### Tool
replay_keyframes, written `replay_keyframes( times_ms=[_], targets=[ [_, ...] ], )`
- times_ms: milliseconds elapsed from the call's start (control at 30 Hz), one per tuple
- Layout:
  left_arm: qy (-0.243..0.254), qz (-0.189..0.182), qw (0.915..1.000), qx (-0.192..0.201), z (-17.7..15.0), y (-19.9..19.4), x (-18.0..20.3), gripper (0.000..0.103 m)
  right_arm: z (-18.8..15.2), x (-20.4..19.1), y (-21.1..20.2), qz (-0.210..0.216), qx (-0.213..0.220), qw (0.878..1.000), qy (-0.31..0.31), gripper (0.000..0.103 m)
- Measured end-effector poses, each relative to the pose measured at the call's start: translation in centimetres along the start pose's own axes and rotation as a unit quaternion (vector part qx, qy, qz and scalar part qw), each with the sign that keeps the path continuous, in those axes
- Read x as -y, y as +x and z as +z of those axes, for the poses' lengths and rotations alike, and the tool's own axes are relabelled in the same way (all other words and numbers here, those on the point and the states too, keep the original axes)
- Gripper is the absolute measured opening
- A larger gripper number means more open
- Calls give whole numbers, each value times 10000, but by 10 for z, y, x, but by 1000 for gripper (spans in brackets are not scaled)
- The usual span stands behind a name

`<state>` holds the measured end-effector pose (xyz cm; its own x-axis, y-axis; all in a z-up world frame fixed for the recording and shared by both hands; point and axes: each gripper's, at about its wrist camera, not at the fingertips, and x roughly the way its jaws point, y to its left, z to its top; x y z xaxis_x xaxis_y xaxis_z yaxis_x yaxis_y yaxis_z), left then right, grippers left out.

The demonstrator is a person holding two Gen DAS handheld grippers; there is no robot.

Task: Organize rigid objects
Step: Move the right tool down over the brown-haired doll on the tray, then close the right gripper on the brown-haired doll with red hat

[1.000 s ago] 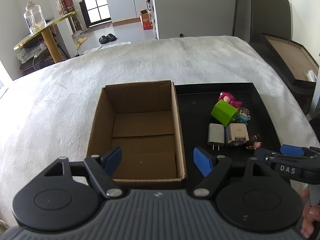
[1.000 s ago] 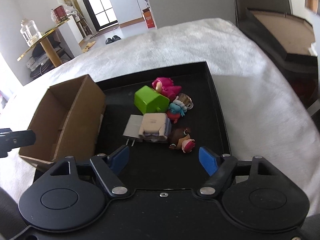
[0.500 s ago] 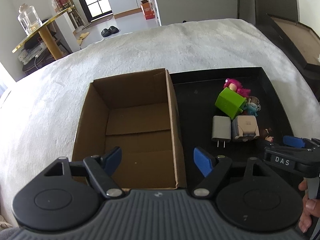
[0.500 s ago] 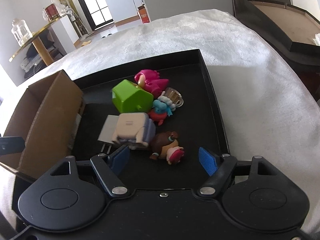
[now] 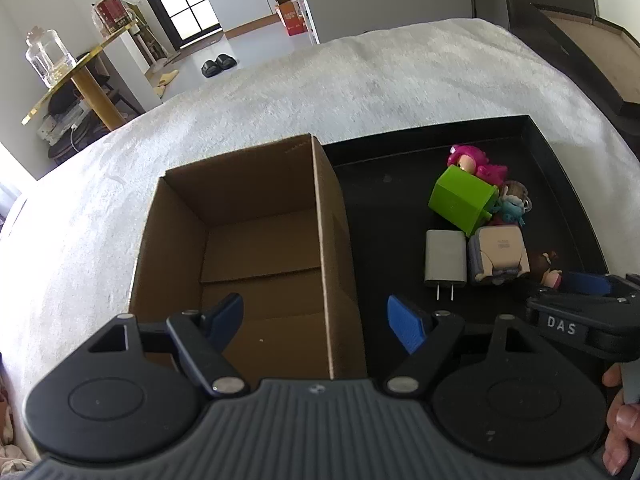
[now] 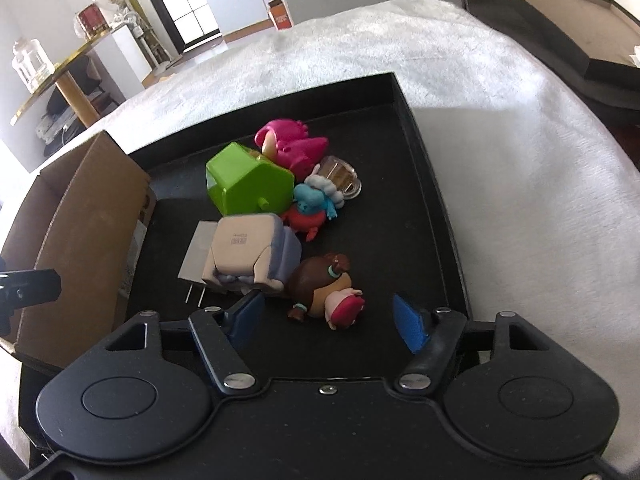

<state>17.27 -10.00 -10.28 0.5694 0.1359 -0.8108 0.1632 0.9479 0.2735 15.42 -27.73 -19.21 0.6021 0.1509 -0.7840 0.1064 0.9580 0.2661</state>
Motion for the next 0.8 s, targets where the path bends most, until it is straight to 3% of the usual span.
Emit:
replay_keyframes(
  times_ms=[67, 133, 800],
  targets=[
    [49, 4, 10000, -2, -1, 1, 2, 79, 0, 0, 2, 18, -19, 10000, -21, 59],
    [84, 5, 10000, -10, -1, 1, 4, 79, 0, -1, 3, 26, -26, 10000, -83, 43],
    [-281, -269, 9992, 105, -10, -16, -19, 79, 0, -25, -36, -63, 224, 9975, -674, 42]
  ],
)
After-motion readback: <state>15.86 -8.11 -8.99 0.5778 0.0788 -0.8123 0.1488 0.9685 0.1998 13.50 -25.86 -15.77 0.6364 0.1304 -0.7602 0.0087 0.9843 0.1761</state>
